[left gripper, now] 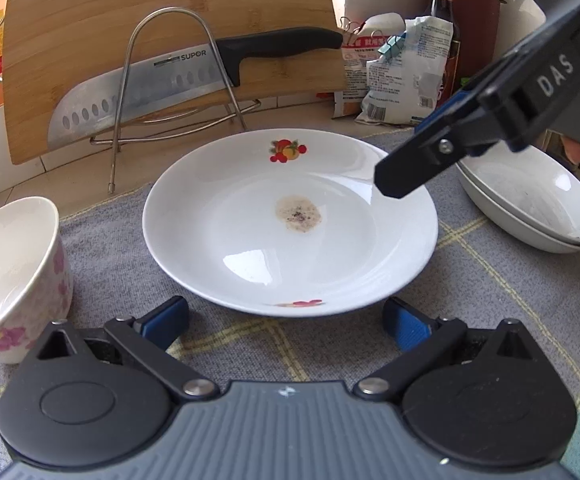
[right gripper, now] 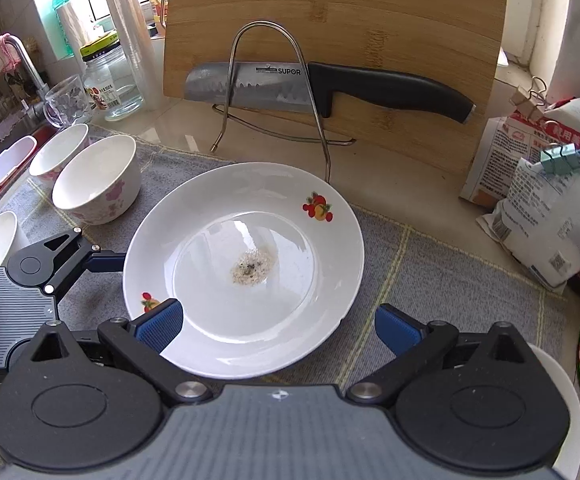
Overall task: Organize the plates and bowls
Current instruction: 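Move the right gripper to the rim of a brown-stained white plate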
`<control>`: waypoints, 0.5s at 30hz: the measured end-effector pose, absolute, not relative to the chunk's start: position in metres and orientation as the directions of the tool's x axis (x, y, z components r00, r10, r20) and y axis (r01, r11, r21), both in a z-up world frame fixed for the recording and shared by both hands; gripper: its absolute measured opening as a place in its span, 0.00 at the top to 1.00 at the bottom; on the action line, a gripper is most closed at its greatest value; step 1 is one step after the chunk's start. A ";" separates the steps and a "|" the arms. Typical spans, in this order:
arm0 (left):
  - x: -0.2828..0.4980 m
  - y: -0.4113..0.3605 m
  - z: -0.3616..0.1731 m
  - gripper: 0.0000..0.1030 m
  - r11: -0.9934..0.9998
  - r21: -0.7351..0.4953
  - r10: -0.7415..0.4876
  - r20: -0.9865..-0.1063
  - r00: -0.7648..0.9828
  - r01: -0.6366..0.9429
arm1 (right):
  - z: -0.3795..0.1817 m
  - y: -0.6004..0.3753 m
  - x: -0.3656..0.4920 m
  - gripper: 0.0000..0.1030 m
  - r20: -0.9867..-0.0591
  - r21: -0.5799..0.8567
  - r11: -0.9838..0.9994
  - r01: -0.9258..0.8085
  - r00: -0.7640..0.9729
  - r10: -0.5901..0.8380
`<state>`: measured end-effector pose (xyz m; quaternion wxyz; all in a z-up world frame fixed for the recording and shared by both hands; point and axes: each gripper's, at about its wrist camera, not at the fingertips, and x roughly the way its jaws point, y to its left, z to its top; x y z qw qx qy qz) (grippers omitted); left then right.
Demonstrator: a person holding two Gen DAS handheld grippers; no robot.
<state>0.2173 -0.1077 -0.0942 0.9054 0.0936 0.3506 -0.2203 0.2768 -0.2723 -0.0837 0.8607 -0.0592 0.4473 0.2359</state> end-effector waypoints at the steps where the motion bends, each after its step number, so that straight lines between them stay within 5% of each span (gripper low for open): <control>1: 0.218 -0.108 -0.094 0.00 0.885 0.015 -0.335 -0.674 0.658 0.466 | -0.085 -0.273 0.283 0.00 -0.800 0.115 0.878 -0.465 0.480 0.359; 15: 0.217 -0.107 -0.096 0.00 0.885 0.016 -0.340 -0.660 0.670 0.465 | -0.116 -0.261 0.342 0.00 -0.848 0.243 0.813 -0.529 0.291 0.443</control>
